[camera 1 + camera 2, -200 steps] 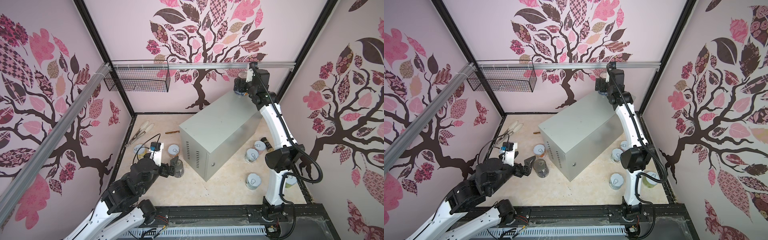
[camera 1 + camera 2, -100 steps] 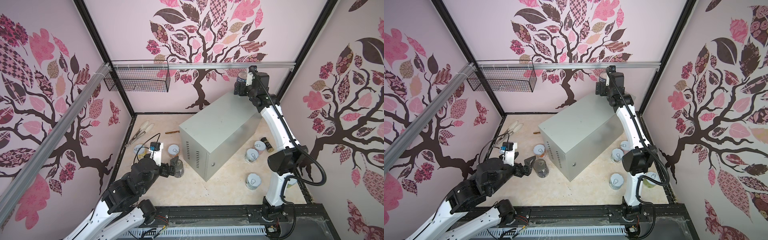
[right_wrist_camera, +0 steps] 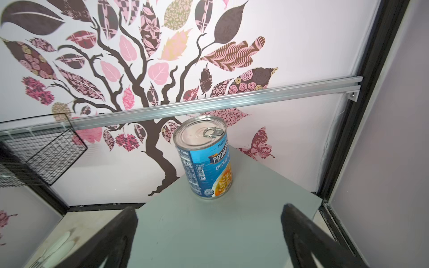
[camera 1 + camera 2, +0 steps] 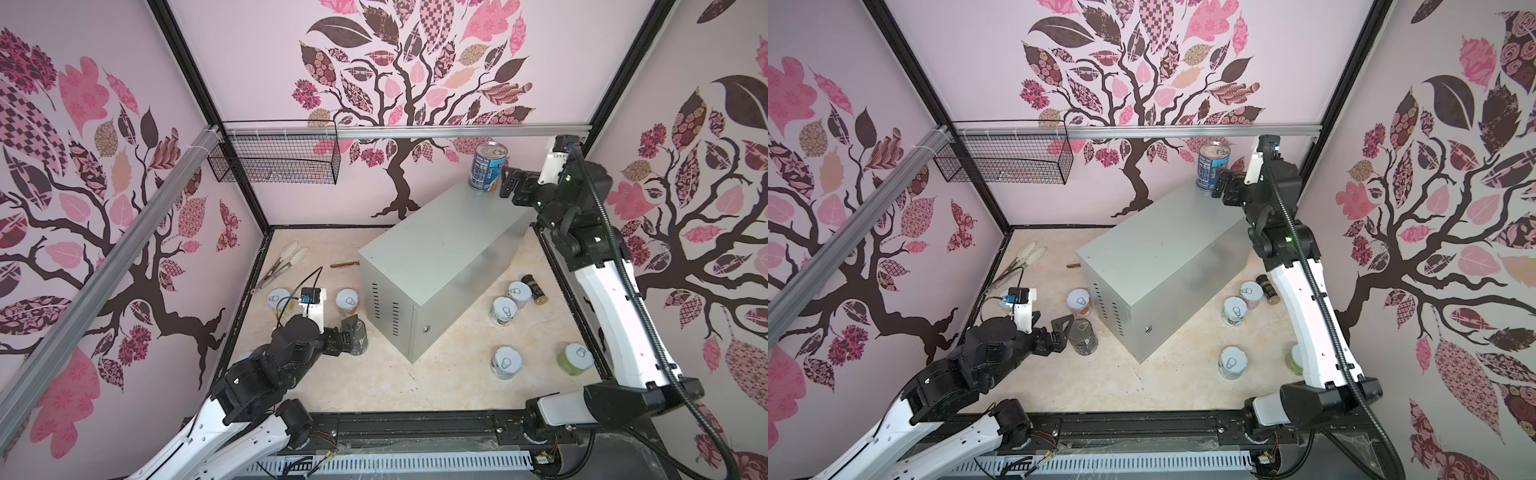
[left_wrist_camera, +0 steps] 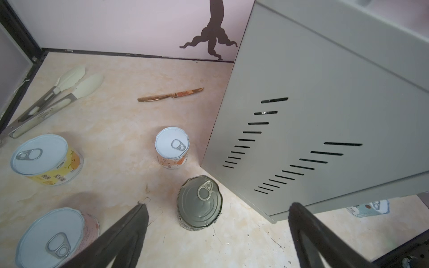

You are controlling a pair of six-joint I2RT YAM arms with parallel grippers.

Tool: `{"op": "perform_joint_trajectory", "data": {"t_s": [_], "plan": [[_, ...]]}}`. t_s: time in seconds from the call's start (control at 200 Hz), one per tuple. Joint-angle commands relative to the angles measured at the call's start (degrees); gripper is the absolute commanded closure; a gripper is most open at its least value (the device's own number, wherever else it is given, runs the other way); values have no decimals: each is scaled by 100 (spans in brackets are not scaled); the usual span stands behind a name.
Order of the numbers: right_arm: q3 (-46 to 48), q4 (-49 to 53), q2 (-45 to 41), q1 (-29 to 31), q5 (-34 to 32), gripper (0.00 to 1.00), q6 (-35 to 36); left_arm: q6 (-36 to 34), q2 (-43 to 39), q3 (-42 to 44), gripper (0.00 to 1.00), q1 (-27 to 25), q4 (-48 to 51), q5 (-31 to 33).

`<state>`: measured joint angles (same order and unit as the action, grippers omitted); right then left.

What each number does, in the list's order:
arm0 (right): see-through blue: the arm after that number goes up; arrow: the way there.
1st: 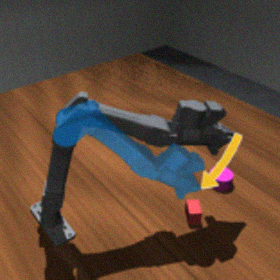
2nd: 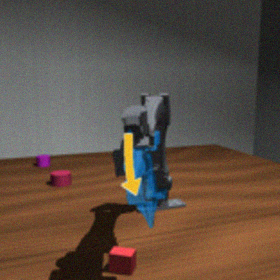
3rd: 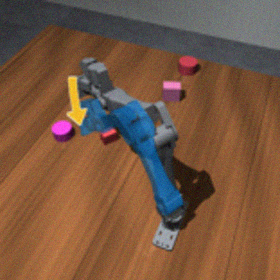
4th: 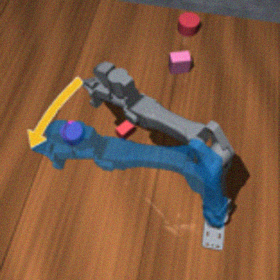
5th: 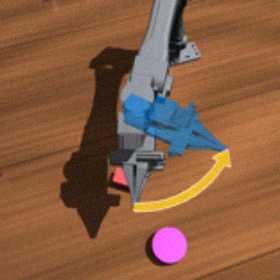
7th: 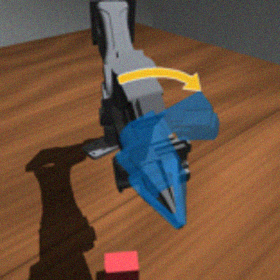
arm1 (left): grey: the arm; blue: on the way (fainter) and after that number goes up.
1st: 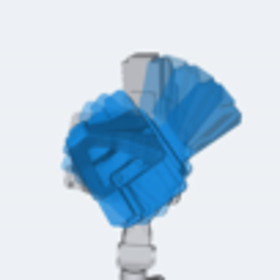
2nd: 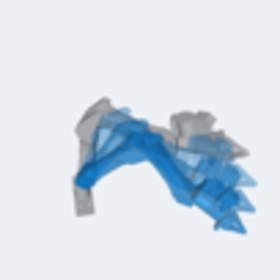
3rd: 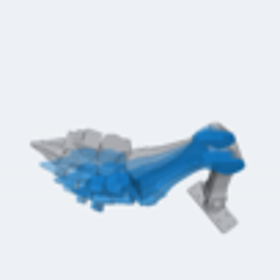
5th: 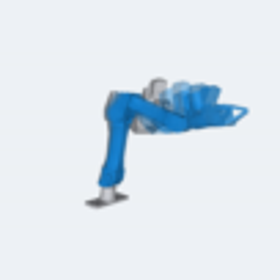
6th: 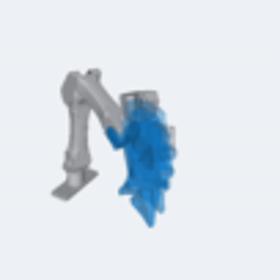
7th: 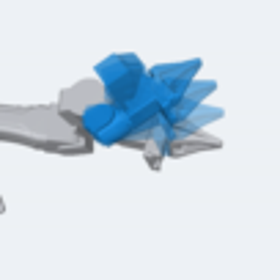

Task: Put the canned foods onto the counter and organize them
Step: 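Open the right gripper off the blue can while the left gripper lowers, then close the left gripper on a silver-topped can while the right gripper lowers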

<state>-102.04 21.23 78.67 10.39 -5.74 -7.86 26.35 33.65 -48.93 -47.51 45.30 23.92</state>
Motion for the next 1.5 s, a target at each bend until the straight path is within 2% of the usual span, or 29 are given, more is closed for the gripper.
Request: {"op": "perform_joint_trajectory", "data": {"t_s": [0.0, 0.325, 0.415, 0.565, 0.795, 1.055, 1.185, 1.35, 1.495], "plan": [[526, 80, -586, -28, 297, 0, -373, 248, -50, 243, 2, 31, -25, 201], [2798, 3, -2409, -29, 804, 0, -1108, 688, -9, 1020, 2, -1, -538, 263], [3272, 70, -2834, -28, 811, 0, -1191, 834, 132, 1360, 2, -212, -944, 380], [4094, 12, -3594, -24, 1048, 0, -1734, 1042, 419, 1809, 2, -584, -1368, 893], [5149, 119, -4476, -18, 1123, 0, -2341, 883, 565, 2287, 2, -584, -2286, 909], [5783, -25, -4898, -16, 1206, 0, -2580, 823, 877, 2594, 2, -539, -2730, 1167], [5886, -66, -4947, -18, 1211, 0, -2575, 977, 1051, 2948, 2, -191, -3134, 744], [6079, -193, -4996, -19, 1264, 0, -2580, 775, 1099, 3075, 2, -91, -3441, 842], [6115, -264, -4934, -19, 1338, 0, -2556, 761, 1392, 3073, 2, 110, -3623, 599]]}}
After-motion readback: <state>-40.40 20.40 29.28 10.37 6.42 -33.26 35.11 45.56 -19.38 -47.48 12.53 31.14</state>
